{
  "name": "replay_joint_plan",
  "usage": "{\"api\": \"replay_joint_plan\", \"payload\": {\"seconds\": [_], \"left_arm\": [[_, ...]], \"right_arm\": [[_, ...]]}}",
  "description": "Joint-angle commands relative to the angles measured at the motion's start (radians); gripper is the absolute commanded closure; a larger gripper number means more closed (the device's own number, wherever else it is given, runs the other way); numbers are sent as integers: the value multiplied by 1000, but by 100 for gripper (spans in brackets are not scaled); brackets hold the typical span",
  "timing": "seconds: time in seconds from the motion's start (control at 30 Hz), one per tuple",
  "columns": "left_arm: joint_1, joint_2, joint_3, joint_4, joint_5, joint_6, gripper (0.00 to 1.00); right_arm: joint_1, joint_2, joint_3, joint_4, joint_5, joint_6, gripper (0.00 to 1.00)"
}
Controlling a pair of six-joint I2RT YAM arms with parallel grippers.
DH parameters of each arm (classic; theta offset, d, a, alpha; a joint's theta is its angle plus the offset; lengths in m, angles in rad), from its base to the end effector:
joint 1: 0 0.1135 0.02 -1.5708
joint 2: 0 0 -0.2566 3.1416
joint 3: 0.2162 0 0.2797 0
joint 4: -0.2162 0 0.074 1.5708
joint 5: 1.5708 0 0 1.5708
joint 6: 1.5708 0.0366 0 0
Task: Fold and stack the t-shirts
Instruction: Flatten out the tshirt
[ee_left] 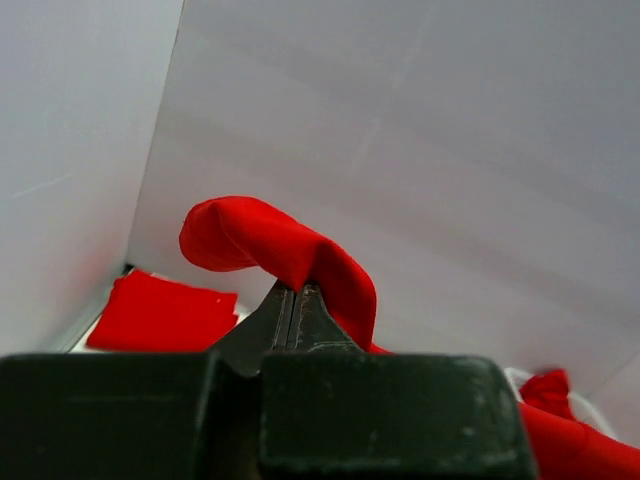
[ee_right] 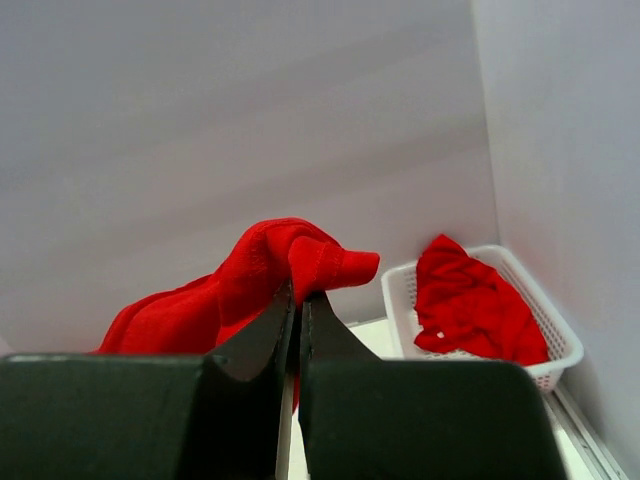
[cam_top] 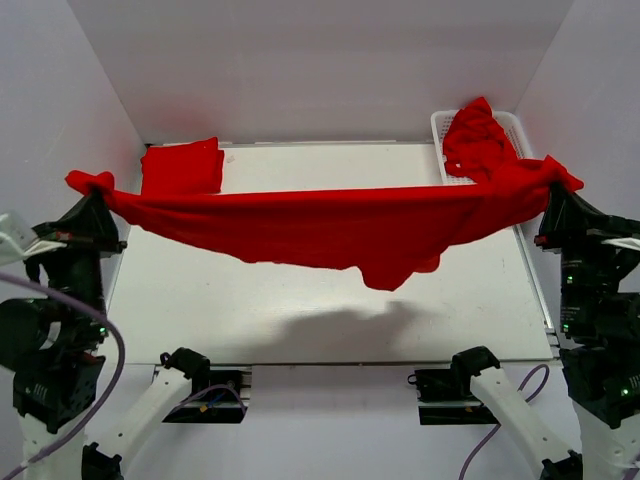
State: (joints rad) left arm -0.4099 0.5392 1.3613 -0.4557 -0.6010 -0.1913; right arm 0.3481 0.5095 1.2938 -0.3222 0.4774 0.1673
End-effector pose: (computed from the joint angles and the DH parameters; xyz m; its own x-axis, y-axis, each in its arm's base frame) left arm 0.0441 0.0034 0.5236 0.3522 -0.3240 -0.8781 -0.0902 0.9221 -0.3764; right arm 0.0455 -0.0014 0.5216 0.4272 0.3124 -0.8485 0.0127 0.9363 0.3511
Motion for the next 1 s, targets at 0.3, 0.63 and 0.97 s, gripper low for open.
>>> {"api": "replay_joint_plan", "payload": {"seconds": [0.3, 0.63, 0.97], "left_arm": [[6, 299, -54, 55, -112, -10, 100], [135, 822, -172, 247, -46, -60, 100], [230, 1521, 375, -4, 112, -91, 0]], "right_arm": [[-9, 197, -85, 66, -13, 26, 100], [-55, 711, -398, 285, -98, 161, 100], [-123, 1196, -74, 146, -197, 141, 22]]}}
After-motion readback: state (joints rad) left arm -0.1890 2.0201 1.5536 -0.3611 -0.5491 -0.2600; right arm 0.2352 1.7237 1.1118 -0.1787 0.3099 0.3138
